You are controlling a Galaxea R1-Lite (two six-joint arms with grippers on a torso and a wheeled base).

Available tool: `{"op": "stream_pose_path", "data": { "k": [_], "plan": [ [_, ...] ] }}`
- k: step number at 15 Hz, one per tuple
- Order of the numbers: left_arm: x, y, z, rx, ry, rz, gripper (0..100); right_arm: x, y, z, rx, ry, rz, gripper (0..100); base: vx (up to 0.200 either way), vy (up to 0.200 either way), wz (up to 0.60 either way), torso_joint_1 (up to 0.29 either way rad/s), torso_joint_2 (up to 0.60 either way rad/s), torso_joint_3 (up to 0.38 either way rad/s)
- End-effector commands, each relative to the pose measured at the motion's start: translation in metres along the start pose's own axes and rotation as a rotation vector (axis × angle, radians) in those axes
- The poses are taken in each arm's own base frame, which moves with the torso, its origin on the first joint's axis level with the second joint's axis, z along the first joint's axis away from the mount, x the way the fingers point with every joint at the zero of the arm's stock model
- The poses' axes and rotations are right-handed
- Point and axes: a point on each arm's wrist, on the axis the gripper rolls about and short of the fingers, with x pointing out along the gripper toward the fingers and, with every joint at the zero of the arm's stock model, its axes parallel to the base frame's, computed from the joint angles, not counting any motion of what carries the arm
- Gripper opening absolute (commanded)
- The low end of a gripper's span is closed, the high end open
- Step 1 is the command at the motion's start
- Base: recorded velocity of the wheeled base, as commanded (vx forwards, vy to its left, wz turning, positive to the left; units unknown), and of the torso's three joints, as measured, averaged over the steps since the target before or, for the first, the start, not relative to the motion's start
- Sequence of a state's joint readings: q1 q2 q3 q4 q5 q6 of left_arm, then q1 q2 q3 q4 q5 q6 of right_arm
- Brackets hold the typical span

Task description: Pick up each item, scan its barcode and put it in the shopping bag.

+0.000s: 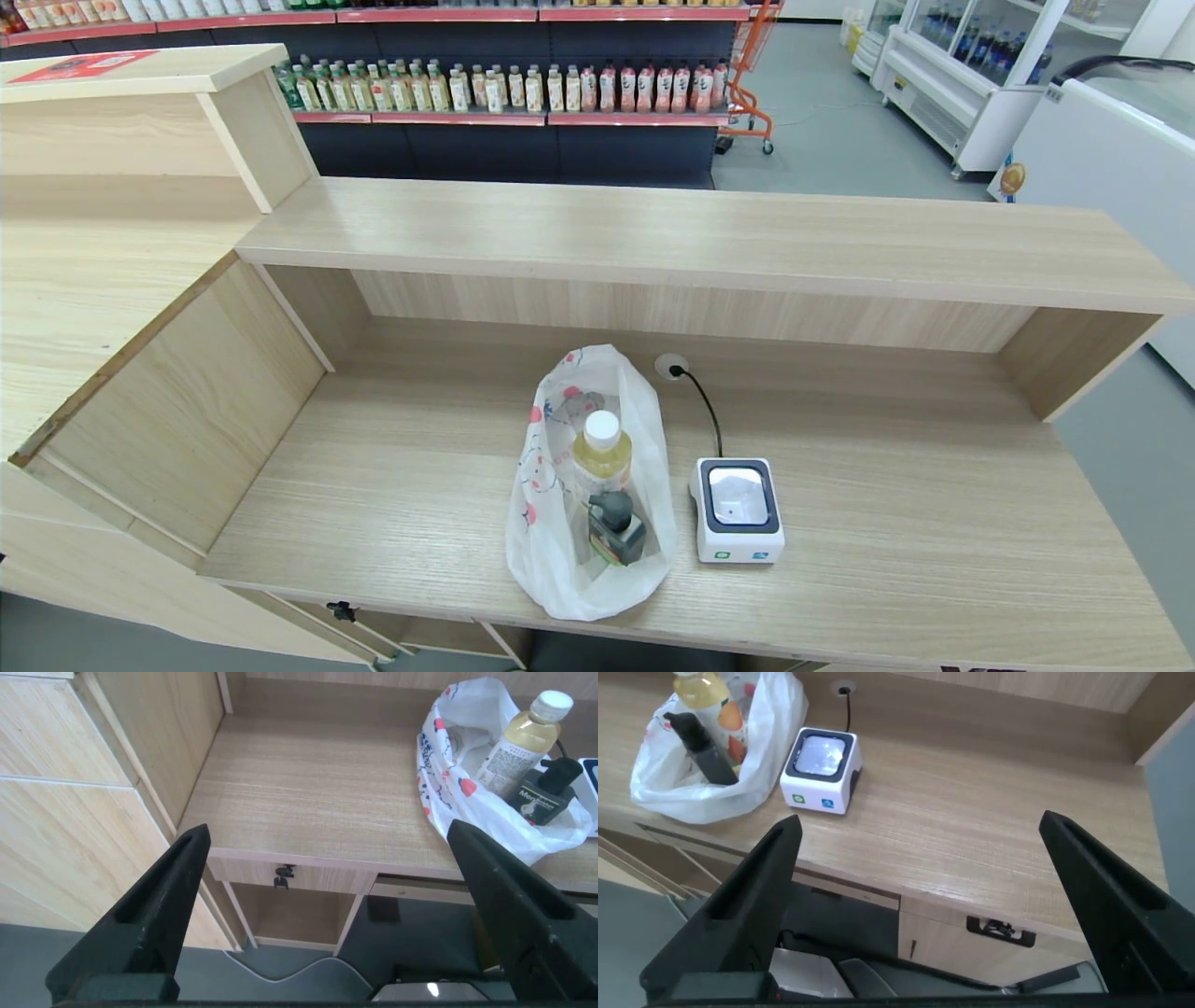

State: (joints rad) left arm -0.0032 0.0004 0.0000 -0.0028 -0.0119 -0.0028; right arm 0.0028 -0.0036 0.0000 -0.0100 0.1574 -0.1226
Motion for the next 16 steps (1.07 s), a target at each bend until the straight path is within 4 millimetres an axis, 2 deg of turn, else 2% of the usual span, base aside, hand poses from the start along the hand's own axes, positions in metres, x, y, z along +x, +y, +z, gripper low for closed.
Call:
{"op": "stream_pose_path", "data": {
  "k": [1,11,14,16],
  "plan": [
    [0.0001,0.0,0.0001,0.0,0.001,0.0,100,0.0004,-0.0001,0.0002,0.001,0.004,0.001,100,0.0,0.0,0.0,0.0,0.0,0.0],
    [0.0001,0.0,0.0001,0.003,0.001,0.0,100,0.0004,-0.0001,0.0002,0.001,0.004,0.001,100,0.0,0.0,0.0,0.0,0.0,0.0],
    [0.0001,0.0,0.0001,0.003,0.001,0.0,100,0.0004,-0.0001,0.0002,0.001,0.004,0.001,100,0.2,0.0,0.0,-0.002,0.0,0.002],
    [0.0001,0.0,0.0001,0.003,0.001,0.0,100,0.0004,-0.0001,0.0002,0.001,0.004,0.001,100,0.0,0.0,0.0,0.028,0.01,-0.004]
  ]
}}
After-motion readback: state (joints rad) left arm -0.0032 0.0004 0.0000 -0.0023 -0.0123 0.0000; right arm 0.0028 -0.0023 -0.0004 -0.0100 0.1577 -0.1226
